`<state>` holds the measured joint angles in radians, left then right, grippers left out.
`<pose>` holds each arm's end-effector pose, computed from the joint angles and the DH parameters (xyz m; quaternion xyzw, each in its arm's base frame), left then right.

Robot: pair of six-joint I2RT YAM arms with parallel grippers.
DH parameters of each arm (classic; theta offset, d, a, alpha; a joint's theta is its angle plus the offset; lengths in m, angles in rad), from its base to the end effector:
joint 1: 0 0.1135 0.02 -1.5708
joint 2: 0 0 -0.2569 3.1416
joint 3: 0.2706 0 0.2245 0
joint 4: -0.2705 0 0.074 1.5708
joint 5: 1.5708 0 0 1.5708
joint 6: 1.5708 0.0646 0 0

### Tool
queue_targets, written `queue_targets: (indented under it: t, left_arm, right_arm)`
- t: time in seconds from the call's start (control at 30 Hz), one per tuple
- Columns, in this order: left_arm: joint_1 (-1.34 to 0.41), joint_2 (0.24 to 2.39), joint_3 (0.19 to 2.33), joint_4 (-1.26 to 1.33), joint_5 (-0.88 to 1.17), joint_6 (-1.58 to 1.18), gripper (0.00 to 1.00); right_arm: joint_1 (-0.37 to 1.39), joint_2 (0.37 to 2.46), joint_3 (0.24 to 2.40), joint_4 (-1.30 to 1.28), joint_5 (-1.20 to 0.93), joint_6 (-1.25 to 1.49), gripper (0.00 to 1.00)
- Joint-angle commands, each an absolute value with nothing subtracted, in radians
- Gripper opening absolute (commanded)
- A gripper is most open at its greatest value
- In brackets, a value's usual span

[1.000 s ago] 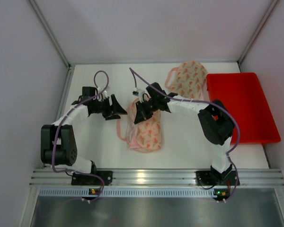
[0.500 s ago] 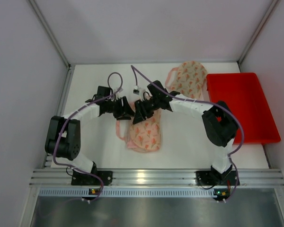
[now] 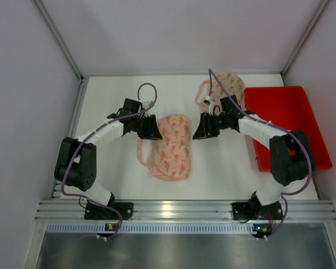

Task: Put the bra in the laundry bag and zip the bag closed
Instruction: Adjust the laundry bag at the center of the board.

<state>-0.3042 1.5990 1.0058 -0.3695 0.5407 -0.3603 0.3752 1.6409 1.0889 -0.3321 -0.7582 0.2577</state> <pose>0.2897 -0.1258 0.1929 0.0542 0.9213 -0.3350 0.1897 0.2911 0.1624 0.2139 -0.1757 0.8659 0.4285 0.1888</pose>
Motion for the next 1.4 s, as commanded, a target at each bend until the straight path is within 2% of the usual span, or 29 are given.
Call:
queue_targets:
  t: [0.0,0.17,0.3,0.57,0.73,0.8,0.83,0.87,1.0,1.2,1.37]
  left_arm:
    - [-0.333,1.604,1.063,-0.428,0.465,-0.276,0.38]
    - [-0.341,1.650,1.107,-0.482,0.427,-0.236,0.32]
    - [-0.339,1.680,1.129,-0.515,0.391,-0.213,0.32]
    - [-0.347,1.689,1.118,-0.515,0.437,-0.218,0.38]
    - [-0.345,1.712,1.121,-0.515,0.454,-0.210,0.28]
    - [-0.344,1.730,1.124,-0.515,0.446,-0.199,0.17]
    - [-0.342,1.741,1.126,-0.515,0.440,-0.178,0.04]
    - [-0.338,1.771,1.132,-0.523,0.430,-0.161,0.00]
    - [-0.287,1.844,1.129,-0.522,0.342,-0.129,0.00]
    - [-0.259,1.922,1.120,-0.523,0.342,-0.109,0.00]
    - [-0.258,1.954,1.112,-0.523,0.337,-0.098,0.00]
  right_arm:
    - [0.339,1.641,1.006,-0.279,-0.793,0.310,0.43]
    - [0.318,1.678,0.950,-0.226,-0.819,0.348,0.47]
    - [0.319,1.733,0.963,-0.201,-0.837,0.391,0.47]
    - [0.319,1.825,0.953,-0.106,-0.856,0.436,0.47]
    - [0.322,1.859,0.957,-0.072,-0.859,0.442,0.48]
    - [0.322,1.874,0.963,-0.077,-0.856,0.442,0.48]
    - [0.322,1.884,0.968,-0.078,-0.856,0.440,0.49]
    - [0.322,1.885,0.971,-0.078,-0.854,0.442,0.49]
    - [0.324,1.890,0.971,-0.077,-0.850,0.439,0.49]
    - [0.337,1.876,0.953,-0.009,-0.851,0.466,0.48]
    - [0.353,1.902,0.933,0.225,-0.887,0.583,0.47]
